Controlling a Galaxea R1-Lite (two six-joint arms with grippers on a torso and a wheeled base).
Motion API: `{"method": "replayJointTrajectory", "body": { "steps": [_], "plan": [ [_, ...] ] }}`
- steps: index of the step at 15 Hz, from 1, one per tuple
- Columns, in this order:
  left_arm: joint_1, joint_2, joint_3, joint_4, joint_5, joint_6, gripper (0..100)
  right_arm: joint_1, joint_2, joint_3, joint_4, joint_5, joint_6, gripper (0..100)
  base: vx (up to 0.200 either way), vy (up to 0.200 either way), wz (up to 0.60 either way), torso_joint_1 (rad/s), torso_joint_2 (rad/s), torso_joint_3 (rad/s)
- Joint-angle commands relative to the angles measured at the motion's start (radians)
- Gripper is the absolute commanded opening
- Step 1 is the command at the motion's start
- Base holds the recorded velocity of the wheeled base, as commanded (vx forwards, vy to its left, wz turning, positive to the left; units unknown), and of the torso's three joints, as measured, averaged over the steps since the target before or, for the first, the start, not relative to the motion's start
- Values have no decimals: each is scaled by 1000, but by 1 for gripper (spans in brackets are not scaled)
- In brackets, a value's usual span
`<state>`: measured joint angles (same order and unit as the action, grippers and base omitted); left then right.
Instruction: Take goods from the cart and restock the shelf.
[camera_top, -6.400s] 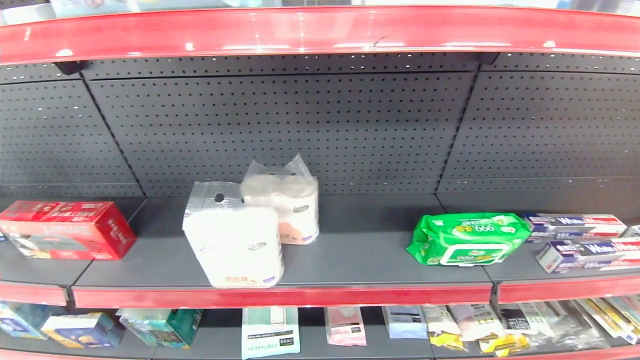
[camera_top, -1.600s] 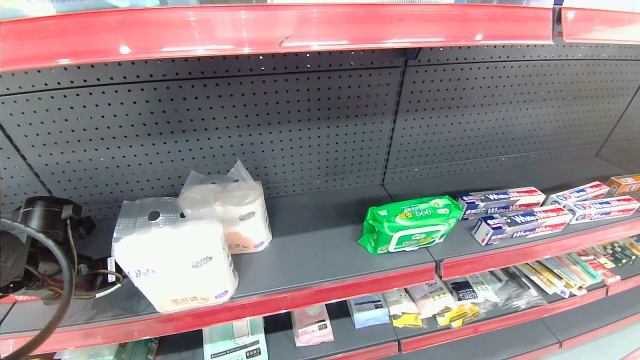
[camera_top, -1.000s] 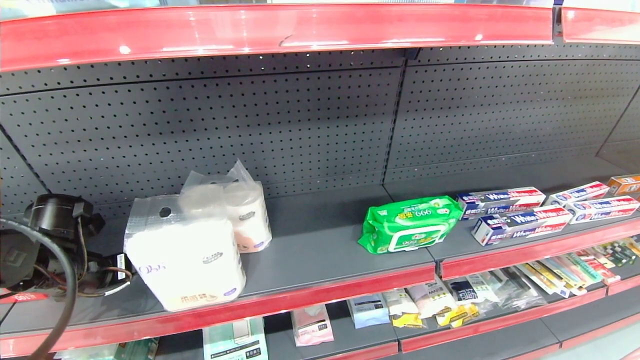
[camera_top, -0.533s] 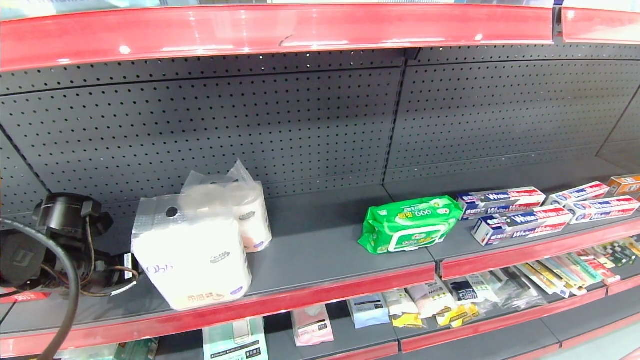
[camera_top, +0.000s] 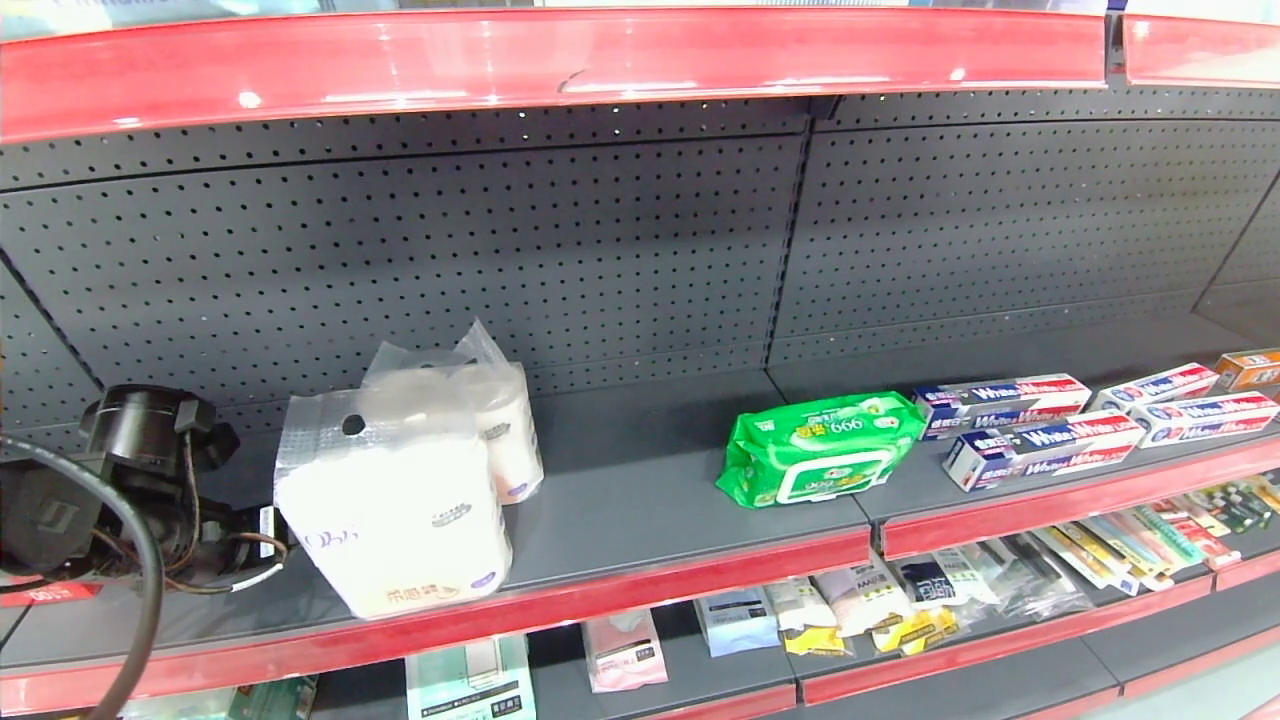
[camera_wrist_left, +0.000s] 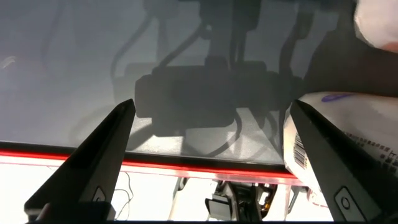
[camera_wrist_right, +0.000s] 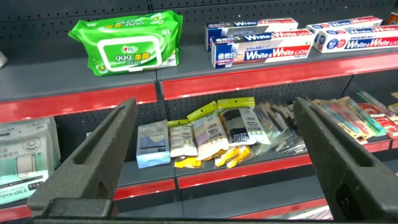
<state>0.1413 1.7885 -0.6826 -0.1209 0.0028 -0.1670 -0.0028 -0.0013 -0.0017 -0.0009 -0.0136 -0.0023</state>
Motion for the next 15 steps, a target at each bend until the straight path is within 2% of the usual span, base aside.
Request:
{"method": "replayJointTrajectory", "body": {
  "steps": [1, 15],
  "plan": [
    [-8, -1, 0, 0, 0, 0, 100, 0, 1, 0, -1, 0, -1, 100, 0, 0, 0, 0, 0, 0],
    [-43, -1, -2, -3, 2, -2, 100, 0, 1, 0, -1, 0, -1, 100, 0, 0, 0, 0, 0, 0]
  ]
}}
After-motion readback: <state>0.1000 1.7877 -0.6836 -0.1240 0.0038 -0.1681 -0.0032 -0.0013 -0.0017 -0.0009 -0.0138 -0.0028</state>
